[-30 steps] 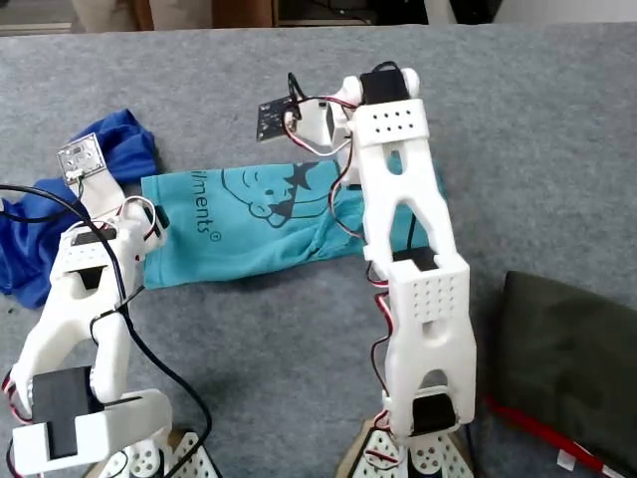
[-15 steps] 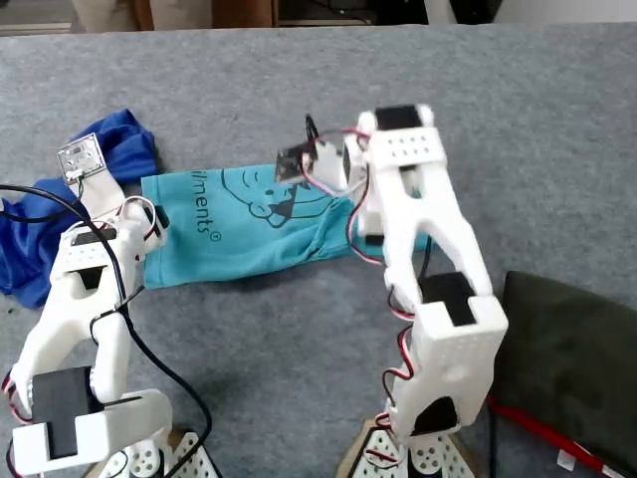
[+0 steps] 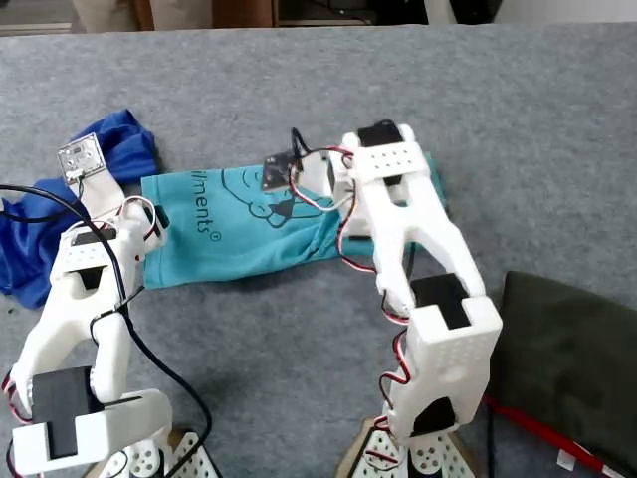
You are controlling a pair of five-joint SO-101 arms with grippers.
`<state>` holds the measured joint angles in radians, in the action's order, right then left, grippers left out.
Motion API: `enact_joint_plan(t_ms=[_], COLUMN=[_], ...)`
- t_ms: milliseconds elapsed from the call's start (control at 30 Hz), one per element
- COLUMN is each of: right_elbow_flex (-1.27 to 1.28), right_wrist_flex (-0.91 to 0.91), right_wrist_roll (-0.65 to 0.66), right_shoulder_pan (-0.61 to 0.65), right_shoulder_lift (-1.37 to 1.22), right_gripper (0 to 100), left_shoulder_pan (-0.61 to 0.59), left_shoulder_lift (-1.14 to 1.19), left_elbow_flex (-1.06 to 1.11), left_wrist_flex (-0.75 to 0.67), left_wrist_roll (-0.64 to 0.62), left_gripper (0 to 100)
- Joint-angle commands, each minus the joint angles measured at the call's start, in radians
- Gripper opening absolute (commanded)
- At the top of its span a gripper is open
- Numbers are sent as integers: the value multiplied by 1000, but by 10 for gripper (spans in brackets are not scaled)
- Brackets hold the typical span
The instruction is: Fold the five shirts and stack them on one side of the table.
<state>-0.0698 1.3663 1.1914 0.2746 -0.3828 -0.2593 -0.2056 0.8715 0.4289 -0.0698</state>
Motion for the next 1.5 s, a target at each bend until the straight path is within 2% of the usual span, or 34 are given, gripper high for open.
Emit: enact_joint_plan(t_ms=[0,367,733,900,1167,1267,1333,1467], right_elbow_flex=[-147,-472,-499,-579,-1009,-1082,-1081,-1000], right_wrist_flex=[-2,104,106,138,374,422,422,422], right_wrist_roll=[-12,-25,-57,-81,-91,-94,-106,-126], right_shoulder_pan=[16,45,68,42,-61,-116,-156,-213], right_shoulder_lift=[-42,-275,-424,-378,-259,-252,-234,-189], right_gripper=[5,5,5,5,5,5,5,5], left_shoulder_pan=[2,2,2,0,2,0,-3,-21], left_shoulder_lift=[-10,-10,-10,-13,-13,-15,-16,24], left_elbow_flex=[-12,-12,-12,-12,-12,-20,-86,-370], left_wrist_flex=[-15,-15,-15,-15,-15,-11,83,465], left_wrist_roll=[-2,-2,-2,-3,-2,2,31,81], left_gripper=[188,188,188,193,194,194,205,213])
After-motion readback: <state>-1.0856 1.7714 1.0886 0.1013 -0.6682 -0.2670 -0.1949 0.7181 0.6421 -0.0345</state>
